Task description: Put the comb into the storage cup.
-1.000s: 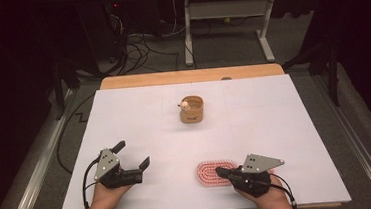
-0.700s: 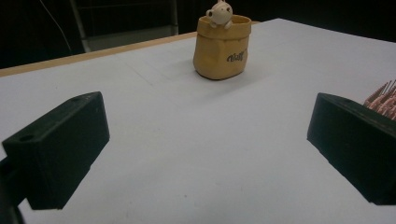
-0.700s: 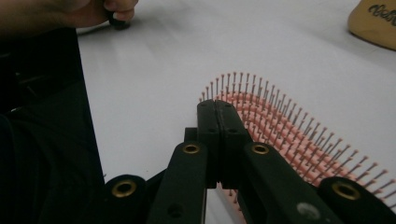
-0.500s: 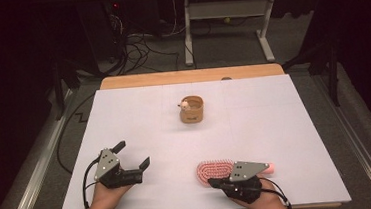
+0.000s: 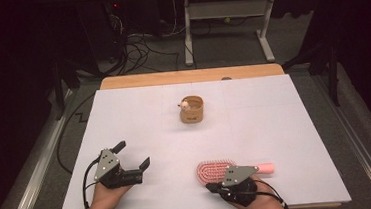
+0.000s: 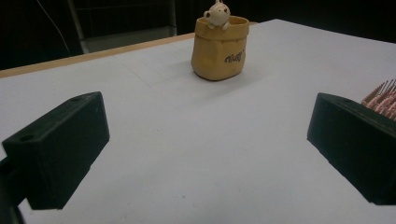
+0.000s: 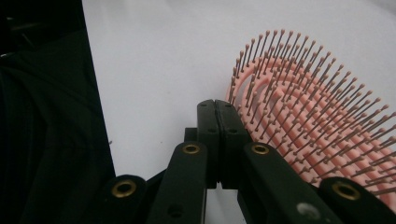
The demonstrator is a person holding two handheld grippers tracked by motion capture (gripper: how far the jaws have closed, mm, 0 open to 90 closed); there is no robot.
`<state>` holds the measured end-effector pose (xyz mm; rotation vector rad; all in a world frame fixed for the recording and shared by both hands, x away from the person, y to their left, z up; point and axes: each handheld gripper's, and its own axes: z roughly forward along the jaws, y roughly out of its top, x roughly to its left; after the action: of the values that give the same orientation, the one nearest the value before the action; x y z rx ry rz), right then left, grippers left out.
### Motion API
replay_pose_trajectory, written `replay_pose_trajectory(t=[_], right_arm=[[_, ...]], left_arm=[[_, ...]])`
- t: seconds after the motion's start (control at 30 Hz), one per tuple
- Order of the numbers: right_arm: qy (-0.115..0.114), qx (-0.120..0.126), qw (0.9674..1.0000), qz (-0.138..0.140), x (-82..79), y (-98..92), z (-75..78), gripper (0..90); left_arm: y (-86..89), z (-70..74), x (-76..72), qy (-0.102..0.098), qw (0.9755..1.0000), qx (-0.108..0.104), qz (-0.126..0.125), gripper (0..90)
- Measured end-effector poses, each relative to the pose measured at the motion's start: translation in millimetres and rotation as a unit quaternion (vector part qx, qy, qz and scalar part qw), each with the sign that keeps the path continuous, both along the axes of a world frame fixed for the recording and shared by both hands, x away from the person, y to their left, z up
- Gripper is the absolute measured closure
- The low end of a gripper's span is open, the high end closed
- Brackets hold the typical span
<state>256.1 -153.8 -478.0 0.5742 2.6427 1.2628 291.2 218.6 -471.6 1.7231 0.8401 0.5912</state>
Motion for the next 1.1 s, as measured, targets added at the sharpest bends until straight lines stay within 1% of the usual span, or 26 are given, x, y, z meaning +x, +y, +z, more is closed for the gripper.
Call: replay_pose_trajectory(t=[0.17, 0.23, 0.27, 0.53, 0.6, 0.7, 0.77, 0.8, 1.1], right_arm=[[0.002, -0.011, 0.9999, -0.008, 0.8, 2.0, -0.5, 90.0], [0.002, -0.012, 0.9999, -0.010, 1.1, 2.0, -0.6, 90.0], [0.003, -0.012, 0.9998, -0.016, 2.0, 1.7, -0.7, 90.0], [0.004, -0.019, 0.9995, -0.024, 3.1, 2.8, -1.0, 90.0], [0.004, -0.025, 0.9991, -0.034, 4.6, 2.9, -1.1, 90.0], [0.007, -0.024, 0.9987, -0.045, 6.9, 2.1, -1.1, 90.0], [0.005, -0.025, 0.9985, -0.048, 7.6, 1.9, -1.0, 90.0], [0.006, -0.025, 0.9981, -0.057, 9.7, 1.2, -1.0, 90.0], [0.008, -0.027, 0.9951, -0.094, 19.4, -4.7, -0.4, 90.0]], left_arm=[[0.1, 0.0, 0.3, 0.001, 1.0000, -0.001, 0.001, 0.0], [0.0, -0.1, 0.3, 0.001, 1.0000, -0.001, 0.001, 0.0], [0.0, 0.0, 0.3, 0.001, 1.0000, -0.001, 0.001, 0.0], [0.4, 0.1, 0.3, 0.001, 1.0000, -0.001, 0.001, 0.0], [0.4, 0.1, 0.3, 0.001, 1.0000, -0.001, 0.001, 0.0], [0.5, 0.1, 0.4, 0.001, 1.0000, -0.001, 0.001, 0.0], [0.5, 0.0, 0.5, 0.001, 1.0000, -0.001, 0.001, 0.0], [0.4, -0.1, 0.6, 0.002, 1.0000, -0.001, 0.001, 0.0], [0.5, -0.1, 0.7, 0.001, 1.0000, 0.000, 0.000, 0.0]])
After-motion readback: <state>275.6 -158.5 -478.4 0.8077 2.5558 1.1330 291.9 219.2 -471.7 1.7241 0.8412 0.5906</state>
